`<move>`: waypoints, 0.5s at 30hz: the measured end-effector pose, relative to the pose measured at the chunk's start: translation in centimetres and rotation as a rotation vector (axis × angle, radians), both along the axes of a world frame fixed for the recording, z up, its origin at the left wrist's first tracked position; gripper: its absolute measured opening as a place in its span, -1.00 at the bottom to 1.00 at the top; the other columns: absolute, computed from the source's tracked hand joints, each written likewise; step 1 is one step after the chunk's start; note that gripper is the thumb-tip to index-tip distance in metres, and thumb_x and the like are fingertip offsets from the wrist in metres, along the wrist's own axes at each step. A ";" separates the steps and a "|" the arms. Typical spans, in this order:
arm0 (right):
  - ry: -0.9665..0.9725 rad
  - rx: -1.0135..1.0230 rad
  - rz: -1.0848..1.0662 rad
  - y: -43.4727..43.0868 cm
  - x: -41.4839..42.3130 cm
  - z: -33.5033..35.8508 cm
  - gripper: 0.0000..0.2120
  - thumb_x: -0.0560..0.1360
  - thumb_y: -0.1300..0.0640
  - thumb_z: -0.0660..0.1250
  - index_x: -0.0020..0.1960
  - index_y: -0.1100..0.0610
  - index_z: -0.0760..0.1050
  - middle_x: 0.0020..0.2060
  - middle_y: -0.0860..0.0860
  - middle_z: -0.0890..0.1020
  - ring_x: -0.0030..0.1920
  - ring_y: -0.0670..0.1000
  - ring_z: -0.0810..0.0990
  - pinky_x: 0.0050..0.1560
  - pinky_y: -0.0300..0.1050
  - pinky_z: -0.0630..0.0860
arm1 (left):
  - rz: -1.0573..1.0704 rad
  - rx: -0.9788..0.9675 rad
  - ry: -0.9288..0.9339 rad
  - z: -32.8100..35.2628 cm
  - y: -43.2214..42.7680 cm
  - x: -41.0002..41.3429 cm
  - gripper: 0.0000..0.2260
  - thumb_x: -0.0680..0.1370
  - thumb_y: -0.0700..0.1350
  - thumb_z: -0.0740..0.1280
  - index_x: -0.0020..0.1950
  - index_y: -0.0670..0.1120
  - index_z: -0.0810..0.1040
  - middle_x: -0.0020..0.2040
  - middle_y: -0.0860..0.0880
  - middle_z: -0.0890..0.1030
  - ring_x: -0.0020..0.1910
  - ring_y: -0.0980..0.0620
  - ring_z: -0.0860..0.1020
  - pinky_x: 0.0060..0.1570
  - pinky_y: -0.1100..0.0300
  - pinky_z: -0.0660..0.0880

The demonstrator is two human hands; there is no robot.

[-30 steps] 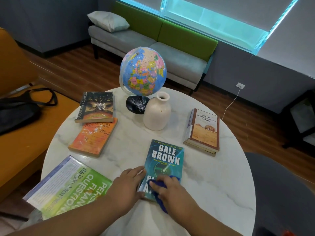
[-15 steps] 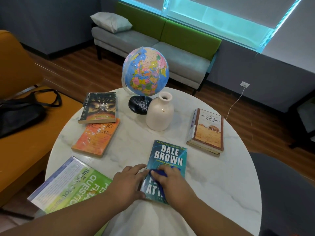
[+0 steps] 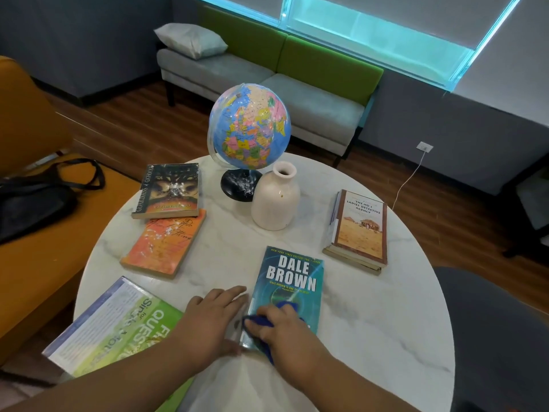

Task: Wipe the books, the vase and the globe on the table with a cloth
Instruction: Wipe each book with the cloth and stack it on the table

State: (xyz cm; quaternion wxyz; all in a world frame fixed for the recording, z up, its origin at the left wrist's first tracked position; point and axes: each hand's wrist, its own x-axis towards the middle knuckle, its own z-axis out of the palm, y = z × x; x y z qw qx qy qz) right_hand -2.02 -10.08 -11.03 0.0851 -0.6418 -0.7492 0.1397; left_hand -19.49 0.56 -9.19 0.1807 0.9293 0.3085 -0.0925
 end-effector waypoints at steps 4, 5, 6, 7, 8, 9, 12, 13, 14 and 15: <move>-0.049 0.039 0.153 -1.7 2.0 -1.2 -0.66 0.56 -0.04 0.21 0.33 -0.20 0.39 0.23 -0.06 0.47 0.07 0.08 0.49 0.06 -0.09 0.53 | 0.021 -0.028 -0.080 -0.6 0.2 0.2 -0.27 0.18 0.47 0.22 0.28 0.18 0.47 0.26 0.18 0.55 0.07 0.13 0.59 -0.19 0.16 0.52; -0.041 0.074 0.101 -1.6 2.8 -1.0 -0.69 0.56 -0.12 0.16 0.29 -0.21 0.43 0.19 -0.11 0.48 0.05 0.03 0.50 0.07 -0.16 0.52 | 0.025 -0.022 -0.114 -0.3 0.2 0.4 -0.31 0.25 0.44 0.25 0.32 0.19 0.45 0.32 0.19 0.50 0.16 0.09 0.55 -0.09 0.08 0.50; -0.029 0.099 0.023 -1.4 3.6 -0.7 -0.69 0.56 -0.19 0.11 0.24 -0.22 0.47 0.15 -0.15 0.49 0.05 -0.03 0.48 0.09 -0.23 0.49 | 0.021 -0.007 -0.127 -0.3 0.2 0.6 -0.34 0.33 0.40 0.28 0.39 0.20 0.39 0.41 0.20 0.40 0.30 0.07 0.46 0.06 0.00 0.44; 0.016 0.118 -0.075 -1.0 4.2 -0.5 -0.70 0.56 -0.23 0.09 0.17 -0.22 0.50 0.09 -0.18 0.48 0.03 -0.08 0.47 0.08 -0.29 0.45 | 0.018 0.003 -0.118 0.0 0.2 0.9 -0.35 0.40 0.34 0.30 0.46 0.19 0.30 0.48 0.21 0.27 0.41 0.07 0.33 0.20 -0.01 0.33; -0.012 0.147 -0.153 -0.7 4.7 -0.9 -0.76 0.56 -0.22 0.13 0.08 -0.20 0.52 0.05 -0.15 0.48 -0.01 -0.11 0.48 0.03 -0.33 0.45 | 0.021 -0.014 -0.087 0.3 0.1 1.2 -0.34 0.45 0.30 0.30 0.50 0.18 0.21 0.53 0.22 0.16 0.46 0.09 0.22 0.27 0.02 0.23; -0.004 0.136 -0.274 -0.7 4.6 -1.0 -0.81 0.57 -0.18 0.19 0.07 -0.17 0.51 0.05 -0.10 0.49 -0.02 -0.13 0.49 -0.02 -0.35 0.45 | 0.020 -0.019 -0.054 0.3 0.0 1.5 -0.32 0.47 0.26 0.30 0.53 0.17 0.14 0.54 0.22 0.10 0.48 0.10 0.15 0.30 0.04 0.19; -0.022 0.076 -0.377 -0.9 3.1 -1.7 -0.61 0.45 -0.02 0.42 0.27 -0.12 0.49 0.16 -0.07 0.51 0.02 -0.02 0.49 -0.04 -0.24 0.55 | 0.013 -0.003 -0.027 0.4 -0.2 2.2 -0.28 0.49 0.22 0.30 0.56 0.14 0.04 0.56 0.22 0.02 0.50 0.11 0.11 0.31 0.06 0.18; -0.068 0.063 -0.282 -1.6 2.4 -1.4 -0.49 0.34 -0.01 0.49 0.26 -0.13 0.49 0.14 -0.10 0.53 -0.04 -0.02 0.52 -0.15 -0.24 0.56 | 0.004 0.008 -0.019 0.5 -0.2 2.4 -0.28 0.49 0.22 0.30 0.56 0.13 0.04 0.56 0.21 0.01 0.50 0.11 0.10 0.31 0.06 0.18; -0.114 0.062 -0.167 -2.4 2.2 -1.9 -0.45 0.29 -0.04 0.50 0.26 -0.15 0.48 0.12 -0.12 0.53 -0.09 -0.05 0.54 -0.24 -0.25 0.56 | -0.008 0.020 -0.006 0.6 -0.2 2.4 -0.28 0.49 0.22 0.30 0.56 0.13 0.05 0.57 0.21 0.01 0.50 0.11 0.10 0.31 0.06 0.18; -0.124 0.064 -0.064 -2.8 2.2 -2.0 -0.46 0.29 -0.07 0.46 0.26 -0.17 0.46 0.12 -0.13 0.52 -0.11 -0.06 0.55 -0.26 -0.26 0.56 | -0.019 0.035 -0.001 0.6 -0.1 2.5 -0.28 0.49 0.22 0.30 0.56 0.12 0.06 0.56 0.21 0.01 0.50 0.11 0.10 0.31 0.05 0.19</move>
